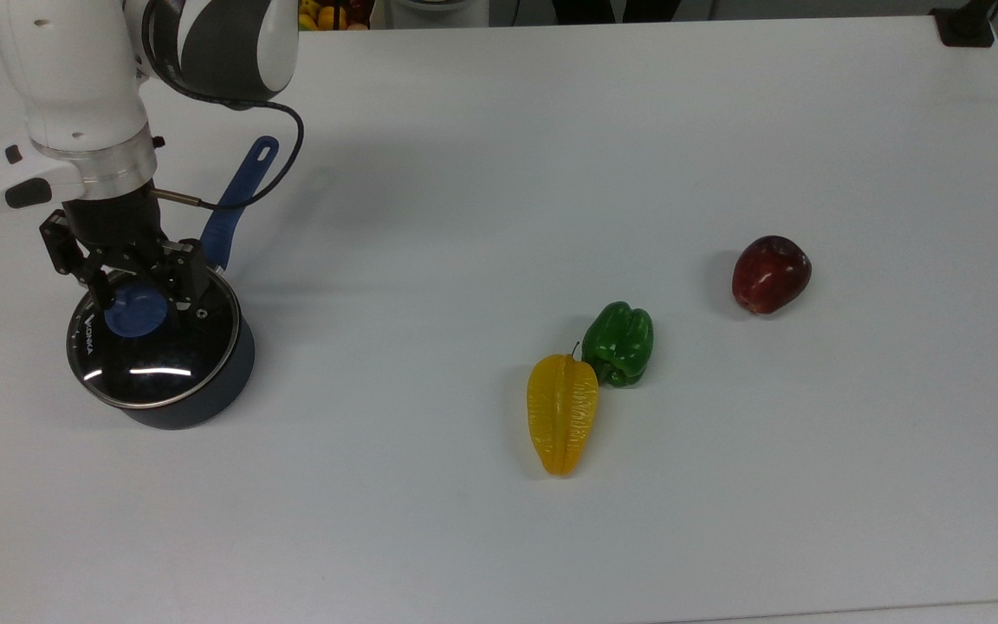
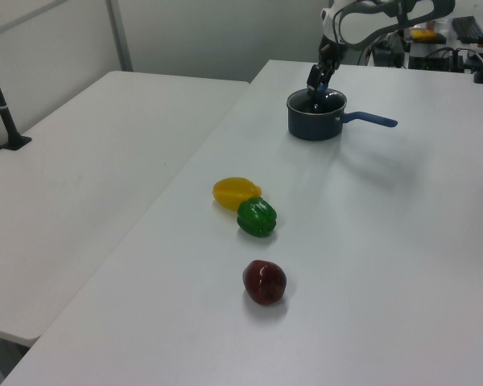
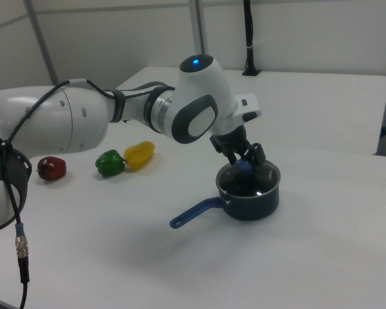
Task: Open lid
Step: 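Close the gripper on the blue knob of the glass lid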
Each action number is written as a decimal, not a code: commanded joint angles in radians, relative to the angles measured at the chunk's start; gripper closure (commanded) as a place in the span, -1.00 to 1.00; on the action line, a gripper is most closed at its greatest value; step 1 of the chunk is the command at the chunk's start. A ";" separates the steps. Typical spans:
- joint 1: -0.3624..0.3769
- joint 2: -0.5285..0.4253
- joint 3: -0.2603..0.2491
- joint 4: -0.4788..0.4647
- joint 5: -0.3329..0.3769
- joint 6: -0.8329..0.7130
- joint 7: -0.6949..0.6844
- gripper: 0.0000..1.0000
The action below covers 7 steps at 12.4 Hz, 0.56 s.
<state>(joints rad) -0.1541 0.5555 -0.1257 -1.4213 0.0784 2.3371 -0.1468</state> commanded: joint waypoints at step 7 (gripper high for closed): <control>-0.004 0.004 -0.006 0.010 0.018 0.018 0.006 -0.56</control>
<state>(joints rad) -0.1592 0.5555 -0.1269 -1.4189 0.0786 2.3371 -0.1463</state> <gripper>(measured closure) 0.216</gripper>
